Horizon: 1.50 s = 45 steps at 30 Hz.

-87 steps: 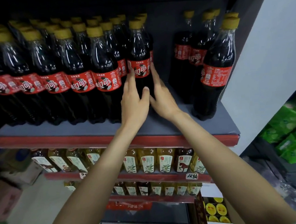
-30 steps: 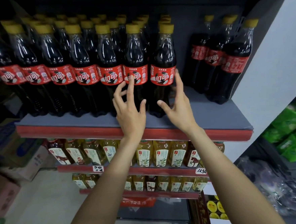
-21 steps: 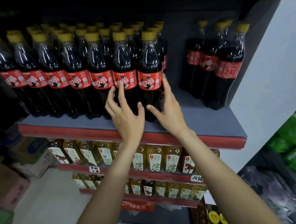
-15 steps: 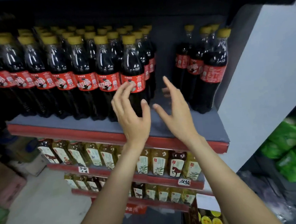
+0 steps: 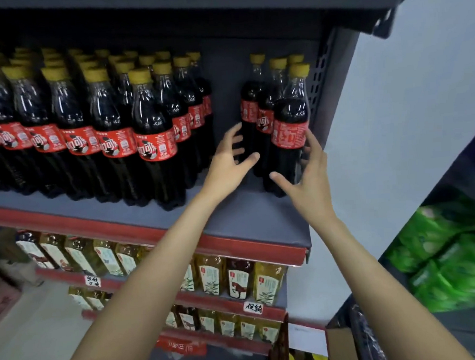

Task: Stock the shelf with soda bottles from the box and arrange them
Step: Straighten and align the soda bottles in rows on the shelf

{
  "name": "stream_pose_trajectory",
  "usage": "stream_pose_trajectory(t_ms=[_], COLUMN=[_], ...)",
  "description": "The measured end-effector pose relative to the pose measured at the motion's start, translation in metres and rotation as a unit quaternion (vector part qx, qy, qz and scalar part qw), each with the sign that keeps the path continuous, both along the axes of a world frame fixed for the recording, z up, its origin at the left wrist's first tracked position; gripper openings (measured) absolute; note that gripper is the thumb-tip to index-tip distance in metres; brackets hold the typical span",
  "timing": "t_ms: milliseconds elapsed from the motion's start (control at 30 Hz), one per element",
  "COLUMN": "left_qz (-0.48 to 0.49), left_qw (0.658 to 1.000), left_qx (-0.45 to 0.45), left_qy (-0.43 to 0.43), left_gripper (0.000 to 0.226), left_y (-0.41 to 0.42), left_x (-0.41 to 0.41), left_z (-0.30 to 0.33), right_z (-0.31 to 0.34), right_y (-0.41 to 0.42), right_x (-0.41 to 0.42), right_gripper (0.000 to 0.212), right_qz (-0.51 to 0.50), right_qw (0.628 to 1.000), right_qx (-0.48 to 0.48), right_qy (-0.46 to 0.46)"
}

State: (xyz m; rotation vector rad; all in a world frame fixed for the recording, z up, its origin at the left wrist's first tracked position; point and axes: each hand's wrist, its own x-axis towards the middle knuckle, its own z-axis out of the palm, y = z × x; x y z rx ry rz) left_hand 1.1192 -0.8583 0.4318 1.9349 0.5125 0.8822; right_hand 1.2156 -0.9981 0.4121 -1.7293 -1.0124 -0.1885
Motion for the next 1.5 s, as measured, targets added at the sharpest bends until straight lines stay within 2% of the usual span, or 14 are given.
stream_pose_trajectory(t_ms=[200, 400, 467, 533, 600, 633, 700, 833, 967, 1033, 1167, 1233, 1333, 1500], left_qz=[0.091, -0.033, -0.067, -0.085, -0.072, -0.052, 0.010, 0.113, 0.089, 0.050, 0.026, 0.020, 0.015, 0.041], left_qw=[0.995, 0.997, 0.994, 0.992, 0.993, 0.994, 0.997, 0.992, 0.993, 0.997, 0.997, 0.996, 0.996, 0.997], left_qx=[0.045, 0.073, 0.081, 0.085, 0.091, 0.090, 0.072, 0.053, 0.076, 0.044, -0.052, -0.065, -0.074, -0.064], left_qy=[0.001, 0.017, 0.034, 0.032, 0.001, -0.014, -0.028, -0.034, -0.023, -0.028, -0.046, -0.049, -0.045, -0.033], left_gripper=[0.068, 0.085, 0.089, 0.091, 0.092, 0.092, 0.093, 0.089, 0.080, 0.068, 0.050, 0.047, 0.048, 0.047], left_y=[0.038, 0.067, 0.068, 0.066, 0.068, 0.069, 0.066, 0.058, 0.064, 0.065, 0.063, 0.062, 0.062, 0.064], left_x=[0.041, 0.068, 0.073, 0.076, 0.078, 0.078, 0.075, 0.065, 0.054, 0.049, 0.040, 0.036, 0.032, 0.033], left_z=[-0.005, -0.008, -0.007, -0.009, -0.013, -0.015, -0.018, -0.019, -0.012, -0.007, 0.001, 0.001, -0.001, 0.001], right_z=[0.006, 0.006, 0.006, 0.007, 0.010, 0.012, 0.016, 0.009, 0.006, 0.005, 0.006, 0.008, 0.008, -0.009], right_y=[0.012, 0.014, 0.011, 0.008, 0.009, 0.012, 0.023, 0.053, 0.076, 0.085, 0.105, 0.114, 0.127, 0.157], right_x=[0.009, 0.010, 0.009, 0.003, -0.004, -0.007, -0.014, -0.018, -0.011, -0.007, -0.005, -0.006, -0.002, 0.007], right_gripper=[0.091, 0.086, 0.074, 0.050, 0.031, 0.029, 0.035, 0.070, 0.079, 0.083, 0.096, 0.099, 0.096, 0.083], right_qz=[-0.038, -0.044, -0.076, -0.100, -0.070, -0.044, 0.007, 0.068, 0.110, 0.120, 0.114, 0.108, 0.099, 0.007], right_qw=[0.999, 0.997, 0.993, 0.976, 0.962, 0.962, 0.975, 0.985, 0.973, 0.967, 0.961, 0.961, 0.971, 0.990], right_qx=[0.037, 0.045, 0.051, 0.090, 0.109, 0.096, 0.038, -0.112, -0.199, -0.224, -0.248, -0.252, -0.213, -0.134], right_qy=[-0.011, -0.033, -0.080, -0.169, -0.242, -0.252, -0.219, -0.107, -0.030, 0.013, 0.051, 0.043, 0.046, 0.042])
